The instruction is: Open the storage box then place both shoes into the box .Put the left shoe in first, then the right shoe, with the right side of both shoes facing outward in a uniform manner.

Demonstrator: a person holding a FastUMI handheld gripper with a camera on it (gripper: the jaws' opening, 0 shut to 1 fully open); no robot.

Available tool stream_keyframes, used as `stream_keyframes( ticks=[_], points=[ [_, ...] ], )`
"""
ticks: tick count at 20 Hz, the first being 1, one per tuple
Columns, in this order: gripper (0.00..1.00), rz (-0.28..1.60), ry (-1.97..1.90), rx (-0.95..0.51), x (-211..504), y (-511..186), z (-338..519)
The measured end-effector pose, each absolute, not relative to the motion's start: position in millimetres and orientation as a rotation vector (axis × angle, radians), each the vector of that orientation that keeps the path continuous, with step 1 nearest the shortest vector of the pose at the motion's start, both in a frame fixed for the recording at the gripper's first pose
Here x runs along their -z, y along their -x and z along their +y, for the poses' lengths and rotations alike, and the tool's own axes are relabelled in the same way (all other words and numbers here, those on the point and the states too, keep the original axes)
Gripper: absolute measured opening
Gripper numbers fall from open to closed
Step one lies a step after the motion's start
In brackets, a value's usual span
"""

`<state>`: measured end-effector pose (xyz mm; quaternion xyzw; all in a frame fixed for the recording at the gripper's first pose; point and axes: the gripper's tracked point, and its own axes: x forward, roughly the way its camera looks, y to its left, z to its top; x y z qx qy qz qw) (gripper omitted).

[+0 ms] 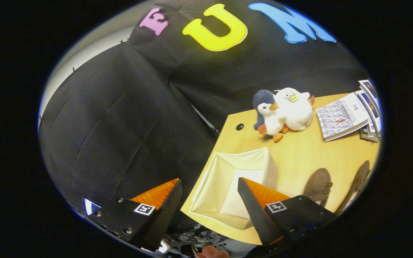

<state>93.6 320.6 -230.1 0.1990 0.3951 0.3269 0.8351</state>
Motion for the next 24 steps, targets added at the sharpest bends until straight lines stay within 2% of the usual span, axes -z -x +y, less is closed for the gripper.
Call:
stream_keyframes(
  ticks=[13, 24],
  points=[
    [0.97, 0.971, -0.261, -0.487, 339.7, -98.2, 164.1],
    [0.97, 1.125, -0.089, -0.423, 434.9, -79.0, 121.3]
  ],
)
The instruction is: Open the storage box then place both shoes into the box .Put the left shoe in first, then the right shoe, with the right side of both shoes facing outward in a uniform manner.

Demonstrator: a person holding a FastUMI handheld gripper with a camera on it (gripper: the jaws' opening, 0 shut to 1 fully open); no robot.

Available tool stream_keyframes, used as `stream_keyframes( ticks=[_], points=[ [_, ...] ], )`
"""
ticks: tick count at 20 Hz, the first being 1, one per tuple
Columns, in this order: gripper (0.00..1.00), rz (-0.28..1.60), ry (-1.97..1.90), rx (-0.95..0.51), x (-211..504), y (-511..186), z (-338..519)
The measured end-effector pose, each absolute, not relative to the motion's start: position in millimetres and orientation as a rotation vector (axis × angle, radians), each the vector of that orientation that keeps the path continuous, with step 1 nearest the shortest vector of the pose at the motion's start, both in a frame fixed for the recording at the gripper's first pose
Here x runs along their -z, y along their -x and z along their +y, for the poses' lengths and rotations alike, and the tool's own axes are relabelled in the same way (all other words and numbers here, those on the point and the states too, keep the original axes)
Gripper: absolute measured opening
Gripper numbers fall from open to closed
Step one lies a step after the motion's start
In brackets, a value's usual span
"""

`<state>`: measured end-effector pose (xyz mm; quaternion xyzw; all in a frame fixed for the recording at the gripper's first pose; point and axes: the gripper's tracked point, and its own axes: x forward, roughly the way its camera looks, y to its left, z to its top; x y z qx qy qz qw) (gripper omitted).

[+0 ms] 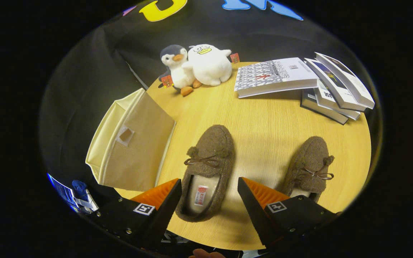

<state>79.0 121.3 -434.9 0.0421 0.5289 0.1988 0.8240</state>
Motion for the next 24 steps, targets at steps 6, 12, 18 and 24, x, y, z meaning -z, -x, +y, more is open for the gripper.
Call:
stream_keyframes(
  ticks=[6, 12, 18, 24],
  points=[
    [0.95, 1.181, -0.045, -0.380, 471.3, -93.2, 113.8],
    [0.28, 1.211, -0.050, -0.387, 485.9, -101.4, 119.5],
    [0.05, 1.218, 0.055, -0.389, 487.0, -100.8, 114.9],
    [0.05, 1.217, 0.001, -0.385, 452.4, -95.0, 120.3]
  ],
)
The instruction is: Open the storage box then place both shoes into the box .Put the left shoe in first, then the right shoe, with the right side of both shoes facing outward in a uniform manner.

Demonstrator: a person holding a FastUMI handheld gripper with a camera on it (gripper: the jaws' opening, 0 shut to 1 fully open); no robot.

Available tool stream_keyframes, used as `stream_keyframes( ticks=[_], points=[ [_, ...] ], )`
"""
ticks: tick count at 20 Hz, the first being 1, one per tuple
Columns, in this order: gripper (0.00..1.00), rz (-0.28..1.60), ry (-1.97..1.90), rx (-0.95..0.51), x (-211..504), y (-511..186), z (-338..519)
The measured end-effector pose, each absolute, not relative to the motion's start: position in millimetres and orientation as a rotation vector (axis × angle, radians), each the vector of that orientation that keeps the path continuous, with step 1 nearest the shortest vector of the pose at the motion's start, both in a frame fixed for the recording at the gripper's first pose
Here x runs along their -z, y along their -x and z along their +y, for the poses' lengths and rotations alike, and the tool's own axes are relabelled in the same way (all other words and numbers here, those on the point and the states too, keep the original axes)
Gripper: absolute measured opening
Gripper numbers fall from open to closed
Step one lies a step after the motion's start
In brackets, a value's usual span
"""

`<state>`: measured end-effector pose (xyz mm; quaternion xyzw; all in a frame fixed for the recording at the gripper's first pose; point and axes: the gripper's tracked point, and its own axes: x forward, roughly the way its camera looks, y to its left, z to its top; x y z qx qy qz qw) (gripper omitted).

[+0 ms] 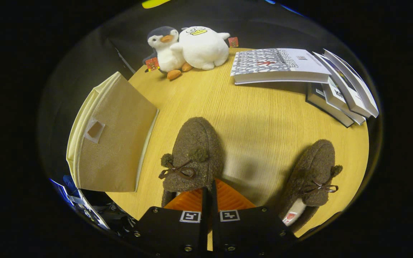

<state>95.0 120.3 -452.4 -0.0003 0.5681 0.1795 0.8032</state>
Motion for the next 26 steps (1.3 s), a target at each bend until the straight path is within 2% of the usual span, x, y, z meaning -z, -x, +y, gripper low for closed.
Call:
stream_keyframes(
  ticks=[7, 14, 19, 26],
  points=[
    [0.05, 1.153, -0.096, -0.473, 346.9, -90.6, 153.0],
    [0.05, 1.073, -0.162, -0.628, 253.2, -101.8, 223.3],
    [0.05, 1.065, -0.133, -0.718, 235.0, -108.2, 279.4],
    [0.05, 1.126, -0.019, -0.767, 282.7, -114.9, 356.9]
  ],
)
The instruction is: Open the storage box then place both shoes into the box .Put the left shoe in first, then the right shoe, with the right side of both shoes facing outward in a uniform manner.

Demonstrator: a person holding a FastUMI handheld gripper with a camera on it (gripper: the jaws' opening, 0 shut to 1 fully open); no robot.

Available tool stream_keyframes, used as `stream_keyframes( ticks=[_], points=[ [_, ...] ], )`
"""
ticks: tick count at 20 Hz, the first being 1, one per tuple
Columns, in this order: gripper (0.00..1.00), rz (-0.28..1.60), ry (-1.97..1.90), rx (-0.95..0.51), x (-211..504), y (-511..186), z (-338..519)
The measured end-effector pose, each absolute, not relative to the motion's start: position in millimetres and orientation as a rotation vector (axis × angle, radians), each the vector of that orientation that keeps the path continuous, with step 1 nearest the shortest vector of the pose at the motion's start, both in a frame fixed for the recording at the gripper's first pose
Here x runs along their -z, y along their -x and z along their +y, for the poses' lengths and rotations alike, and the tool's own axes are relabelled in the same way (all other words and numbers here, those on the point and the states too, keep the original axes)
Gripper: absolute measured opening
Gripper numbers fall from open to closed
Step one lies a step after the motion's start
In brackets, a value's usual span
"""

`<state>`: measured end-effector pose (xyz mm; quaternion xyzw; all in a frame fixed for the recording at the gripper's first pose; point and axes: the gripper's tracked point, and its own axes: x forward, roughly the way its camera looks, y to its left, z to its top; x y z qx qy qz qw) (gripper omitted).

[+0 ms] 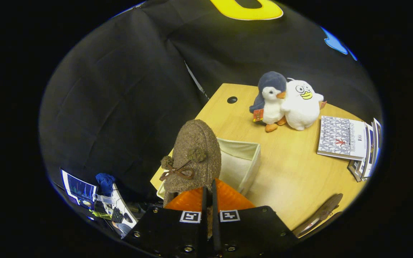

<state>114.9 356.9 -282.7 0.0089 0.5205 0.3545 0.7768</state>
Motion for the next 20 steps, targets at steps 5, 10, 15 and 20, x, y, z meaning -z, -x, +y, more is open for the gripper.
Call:
stream_keyframes(
  ticks=[5, 10, 15, 20],
  points=[
    [0.05, 1.212, 0.055, -0.728, 340.1, -118.0, 392.2],
    [0.05, 1.261, 0.245, -0.656, 400.2, -126.2, 396.9],
    [0.05, 1.322, 0.292, -0.609, 440.4, -120.6, 410.3],
    [0.13, 1.359, 0.300, -0.597, 444.6, -114.9, 406.9]
  ],
)
